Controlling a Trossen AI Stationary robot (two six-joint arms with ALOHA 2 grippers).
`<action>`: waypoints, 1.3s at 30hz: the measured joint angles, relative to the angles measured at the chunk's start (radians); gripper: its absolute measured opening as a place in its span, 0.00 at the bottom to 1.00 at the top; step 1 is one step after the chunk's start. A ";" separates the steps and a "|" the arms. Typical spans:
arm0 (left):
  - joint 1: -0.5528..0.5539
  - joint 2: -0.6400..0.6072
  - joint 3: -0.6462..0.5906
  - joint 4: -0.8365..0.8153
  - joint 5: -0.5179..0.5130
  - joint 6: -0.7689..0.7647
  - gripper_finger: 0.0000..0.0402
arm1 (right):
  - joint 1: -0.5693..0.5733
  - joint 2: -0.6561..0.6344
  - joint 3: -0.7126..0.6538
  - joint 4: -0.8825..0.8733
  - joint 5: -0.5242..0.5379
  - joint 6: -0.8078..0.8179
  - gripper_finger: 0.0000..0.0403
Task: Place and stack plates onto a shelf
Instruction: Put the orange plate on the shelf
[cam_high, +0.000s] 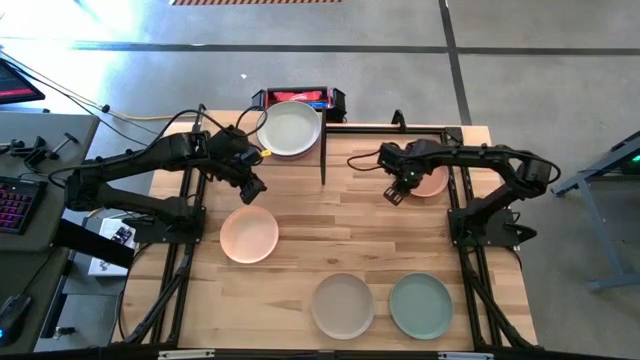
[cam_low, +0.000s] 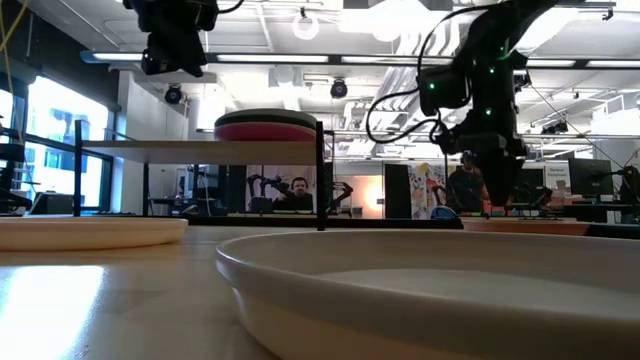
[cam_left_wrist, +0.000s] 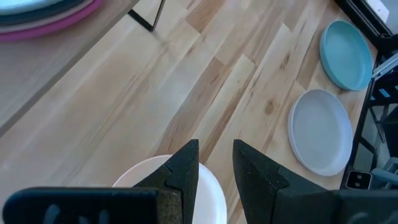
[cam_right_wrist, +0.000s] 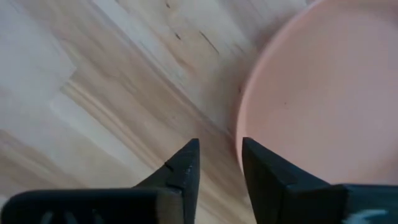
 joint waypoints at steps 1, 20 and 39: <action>0.000 0.000 0.000 0.003 0.000 0.000 0.22 | -0.002 0.000 -0.008 0.017 0.000 -0.001 0.26; 0.000 0.000 0.000 0.018 -0.043 0.001 0.22 | -0.015 0.000 -0.144 0.179 0.046 -0.025 0.27; 0.000 0.000 0.000 0.018 -0.045 0.012 0.22 | -0.015 0.000 -0.172 0.190 0.081 0.061 0.03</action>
